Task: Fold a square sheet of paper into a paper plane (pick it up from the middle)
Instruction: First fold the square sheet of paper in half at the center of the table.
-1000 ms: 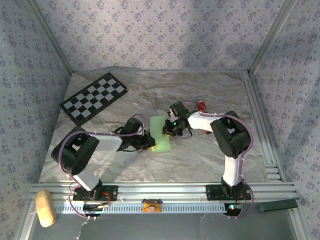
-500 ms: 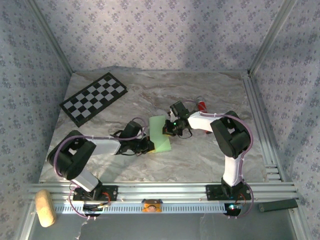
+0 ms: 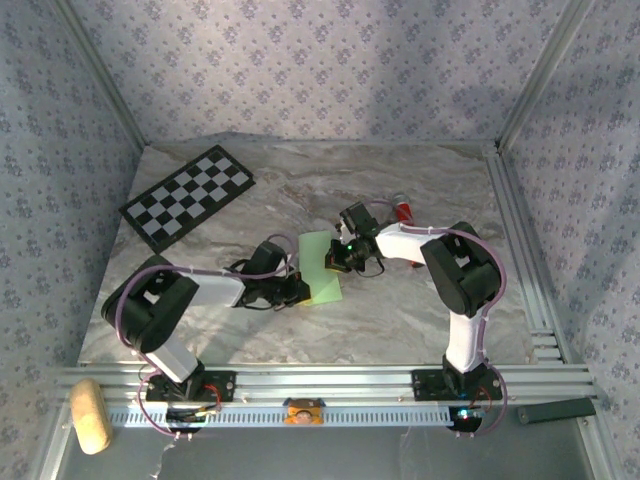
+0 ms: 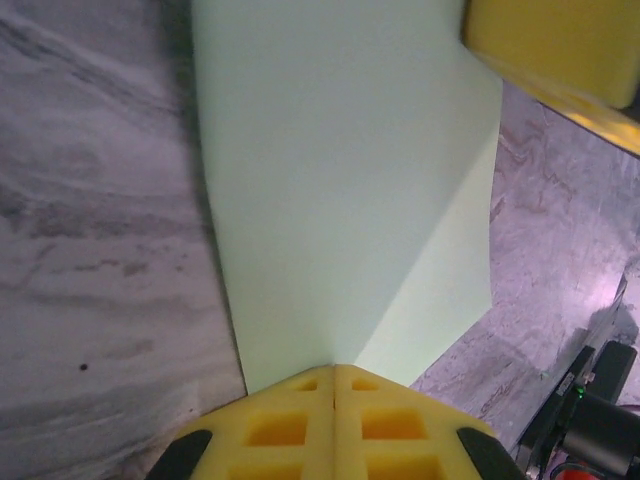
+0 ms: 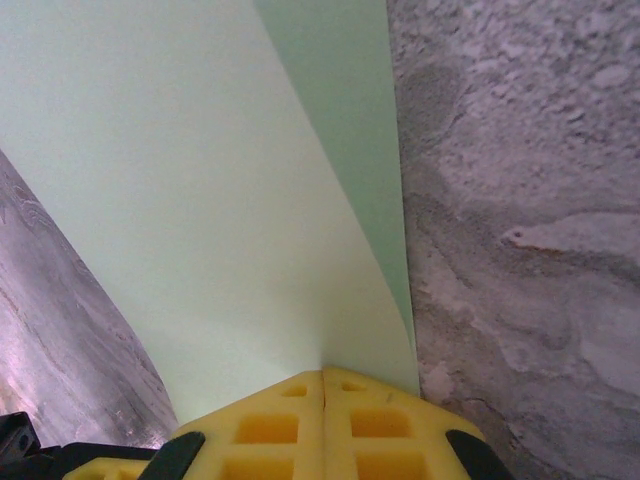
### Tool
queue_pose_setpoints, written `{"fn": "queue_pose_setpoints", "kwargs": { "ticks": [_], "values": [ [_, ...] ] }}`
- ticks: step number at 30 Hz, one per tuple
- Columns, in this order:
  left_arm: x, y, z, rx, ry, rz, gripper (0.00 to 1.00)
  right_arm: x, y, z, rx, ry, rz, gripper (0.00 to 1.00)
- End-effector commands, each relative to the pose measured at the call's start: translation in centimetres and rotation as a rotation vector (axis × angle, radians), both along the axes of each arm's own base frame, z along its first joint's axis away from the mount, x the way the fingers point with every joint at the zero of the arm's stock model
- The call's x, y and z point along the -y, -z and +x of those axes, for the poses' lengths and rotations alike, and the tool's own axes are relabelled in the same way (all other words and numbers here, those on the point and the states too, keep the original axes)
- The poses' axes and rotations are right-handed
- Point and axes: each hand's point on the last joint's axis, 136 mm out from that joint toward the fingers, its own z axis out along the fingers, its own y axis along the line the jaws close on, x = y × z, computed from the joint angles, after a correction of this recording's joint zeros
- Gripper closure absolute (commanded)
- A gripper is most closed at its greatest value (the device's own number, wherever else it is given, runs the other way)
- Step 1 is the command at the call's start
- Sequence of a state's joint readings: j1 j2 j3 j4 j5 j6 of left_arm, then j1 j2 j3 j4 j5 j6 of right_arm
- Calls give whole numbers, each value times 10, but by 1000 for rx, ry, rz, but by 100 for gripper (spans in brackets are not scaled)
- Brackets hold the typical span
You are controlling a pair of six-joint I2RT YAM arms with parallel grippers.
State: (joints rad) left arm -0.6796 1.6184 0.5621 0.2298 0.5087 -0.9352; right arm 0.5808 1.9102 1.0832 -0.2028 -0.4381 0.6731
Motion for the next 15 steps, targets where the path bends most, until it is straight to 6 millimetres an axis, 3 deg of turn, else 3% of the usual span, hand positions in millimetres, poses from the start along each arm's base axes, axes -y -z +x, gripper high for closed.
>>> {"fn": "queue_pose_setpoints", "kwargs": {
  "ticks": [1, 5, 11, 15],
  "values": [
    [-19, 30, -38, -88, 66, 99, 100, 56, 64, -42, -161, 55, -279, 100],
    [-24, 28, -50, -82, 110, 133, 100, 57, 65, -43, -162, 53, -283, 100],
    [-28, 16, -53, -49, 118, 135, 100, 56, 64, -43, -157, 44, -278, 100],
    [-18, -13, -41, 21, 111, 79, 100, 54, 63, -43, -146, 10, -273, 100]
  ]
}}
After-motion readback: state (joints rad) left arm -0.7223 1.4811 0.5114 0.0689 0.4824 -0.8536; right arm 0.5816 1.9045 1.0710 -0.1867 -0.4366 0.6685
